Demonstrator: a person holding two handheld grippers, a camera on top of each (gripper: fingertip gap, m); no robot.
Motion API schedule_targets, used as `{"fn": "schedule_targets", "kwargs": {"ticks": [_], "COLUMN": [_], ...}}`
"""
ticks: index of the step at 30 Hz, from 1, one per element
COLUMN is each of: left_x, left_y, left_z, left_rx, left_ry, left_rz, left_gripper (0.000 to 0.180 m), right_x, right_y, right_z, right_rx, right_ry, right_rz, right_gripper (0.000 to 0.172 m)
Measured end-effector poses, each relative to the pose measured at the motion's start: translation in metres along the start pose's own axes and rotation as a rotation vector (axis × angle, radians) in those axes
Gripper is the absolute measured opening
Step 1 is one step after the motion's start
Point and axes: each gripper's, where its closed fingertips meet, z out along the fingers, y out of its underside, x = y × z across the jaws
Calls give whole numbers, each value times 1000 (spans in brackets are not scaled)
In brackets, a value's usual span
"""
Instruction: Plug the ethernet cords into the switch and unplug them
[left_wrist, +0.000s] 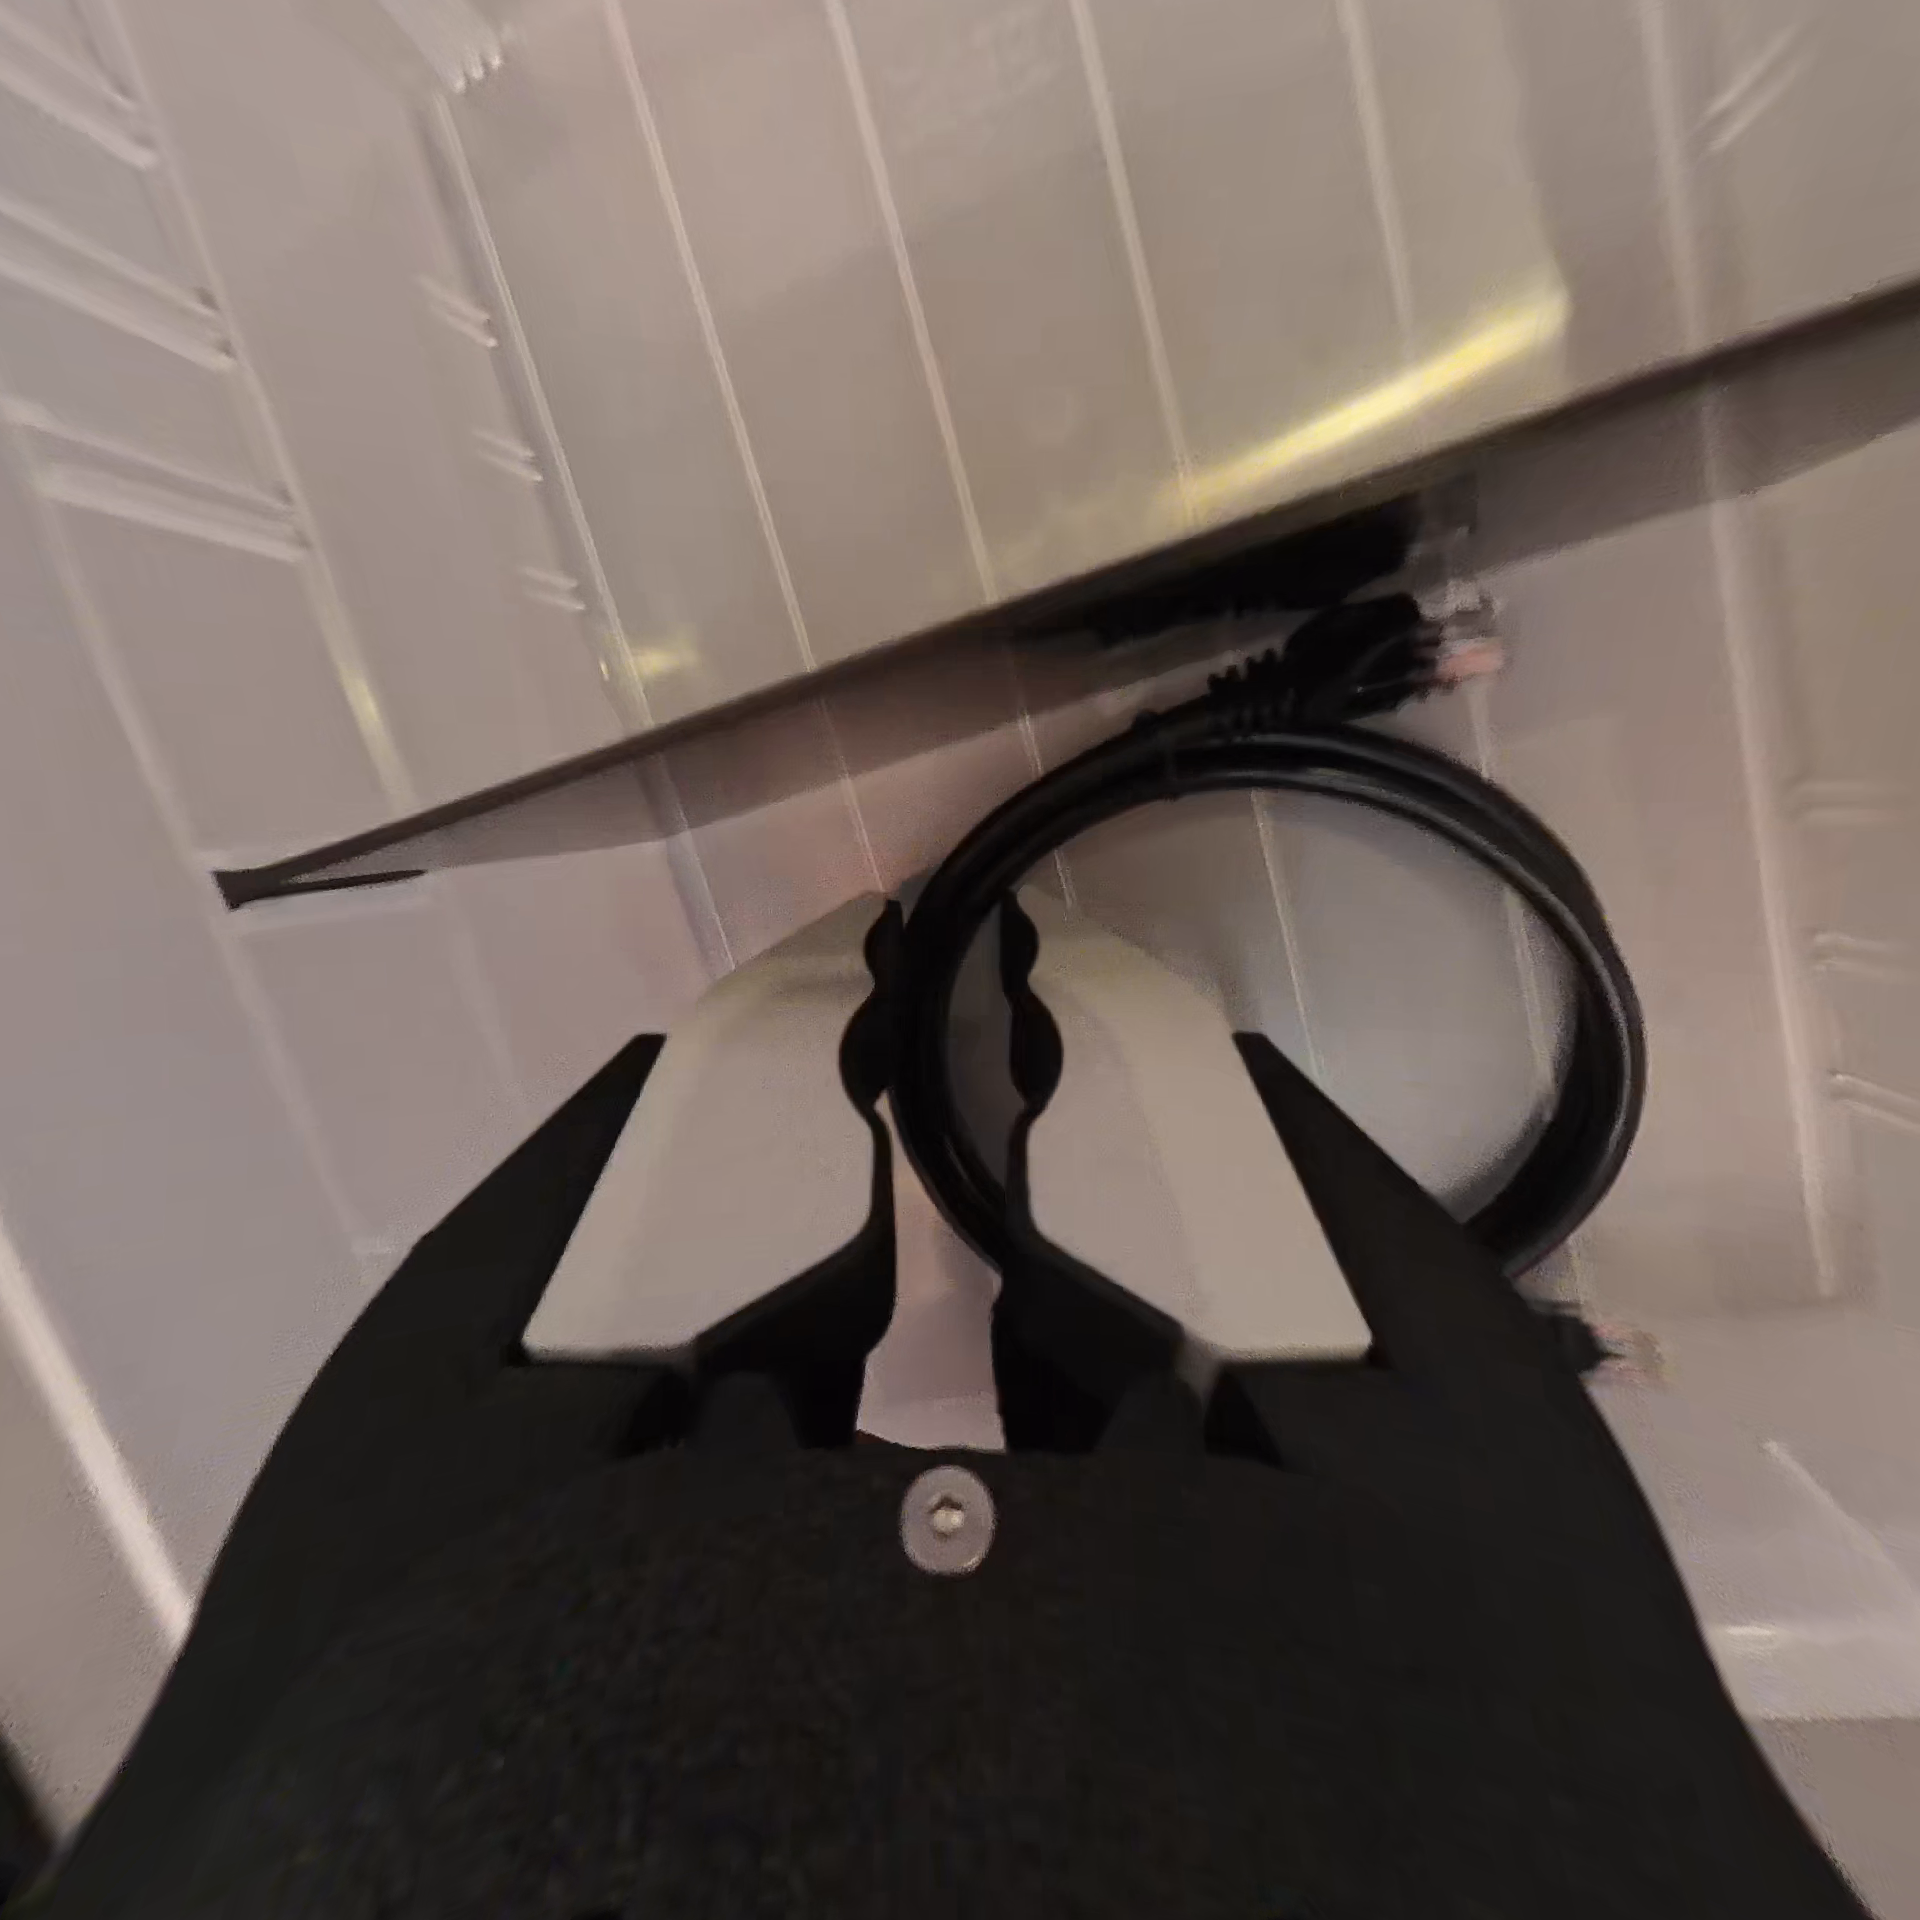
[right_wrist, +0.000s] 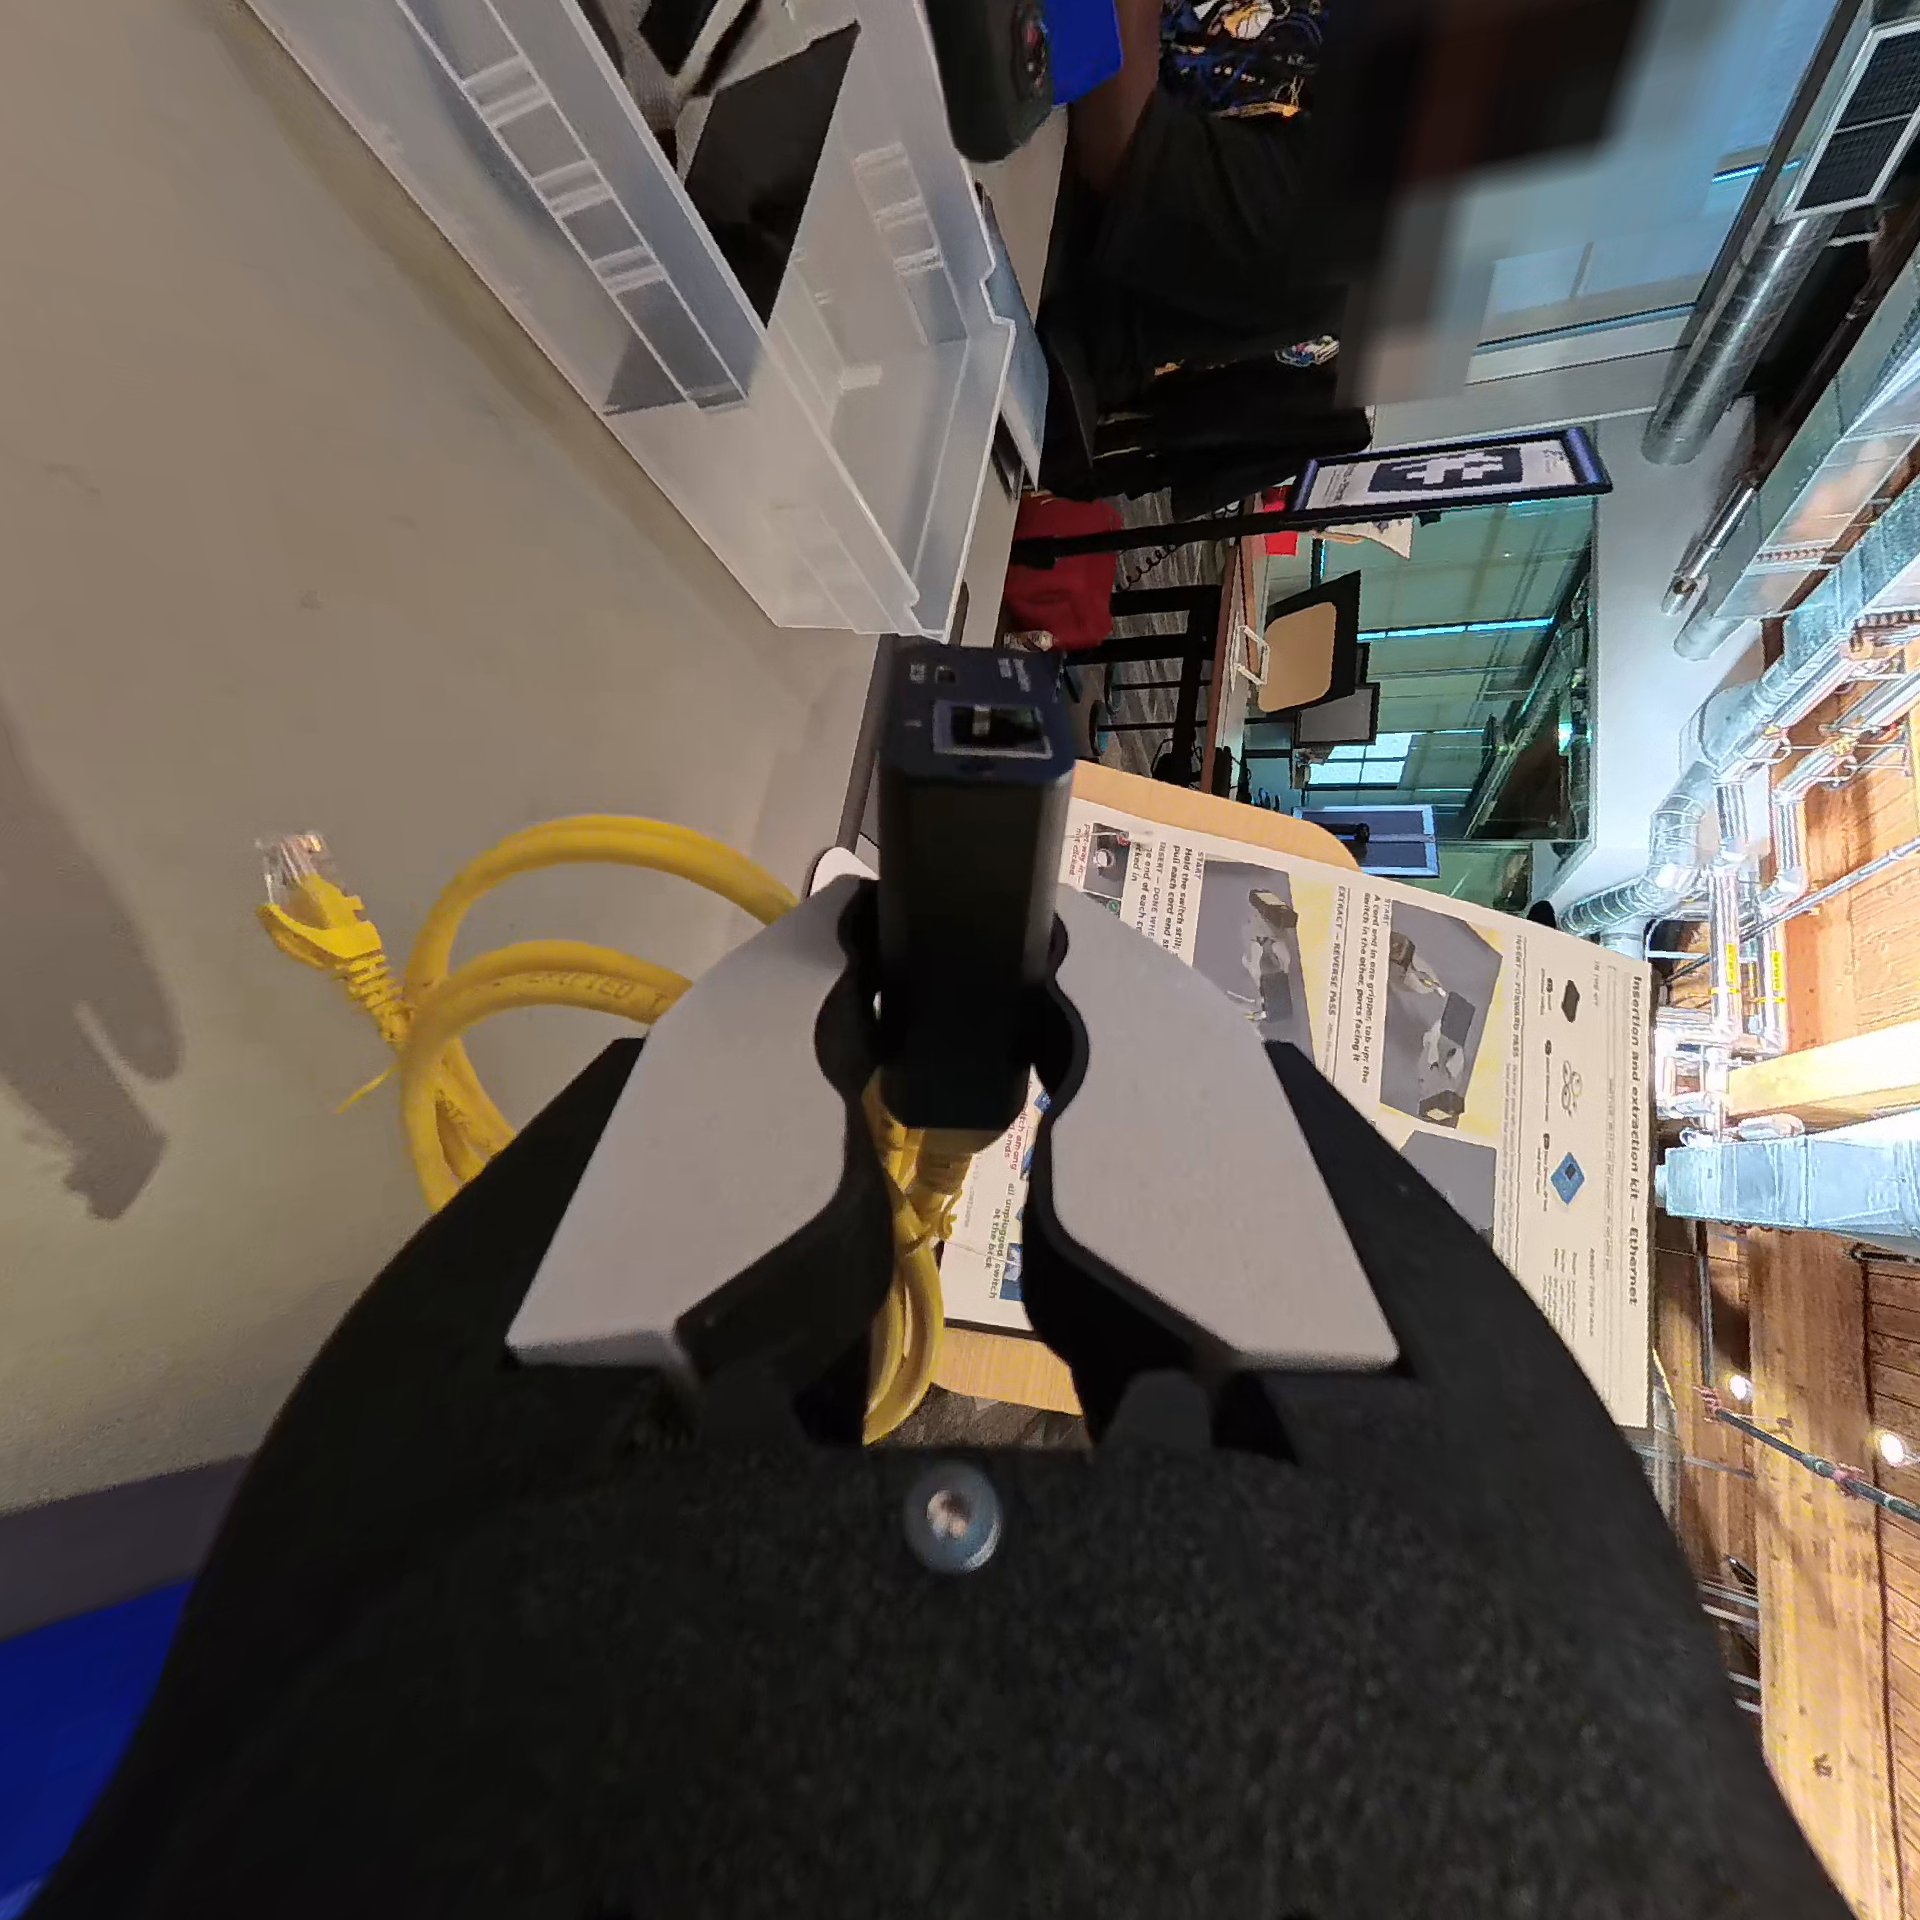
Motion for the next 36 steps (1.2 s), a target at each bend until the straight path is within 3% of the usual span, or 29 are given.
{"fn": "schedule_targets", "kwargs": {"ticks": [5,13,17,21,24,27,32,36], "left_x": [4,7,40,91,146,184,223,244], "left_y": [4,-10,-6,3,14,30,65,84], "left_z": [-26,-167,-228,-255,-253,-222,-150,-122], "left_rx": [12,374,546,633,618,539,370,341], "left_ry": [-34,-58,-13,55,237,319,407,466], "left_rz": [43,-41,-27,9,7,-34,-181,-265], "left_gripper": [13,5,5,5,5,5,5,5], "right_x": [-1,0,3,4,6,8,10,9], "right_y": [2,0,-2,-3,-1,0,0,-1], "right_z": [1,-1,-5,-9,-12,-16,-20,-20], "right_rx": [-5,-6,-2,-2,-7,-9,-8,-6], "right_ry": [-7,-6,3,9,13,20,28,23], "right_rz": [2,1,-2,1,6,8,9,6], "right_gripper": [26,25,26,25,25,25,26,25]}}
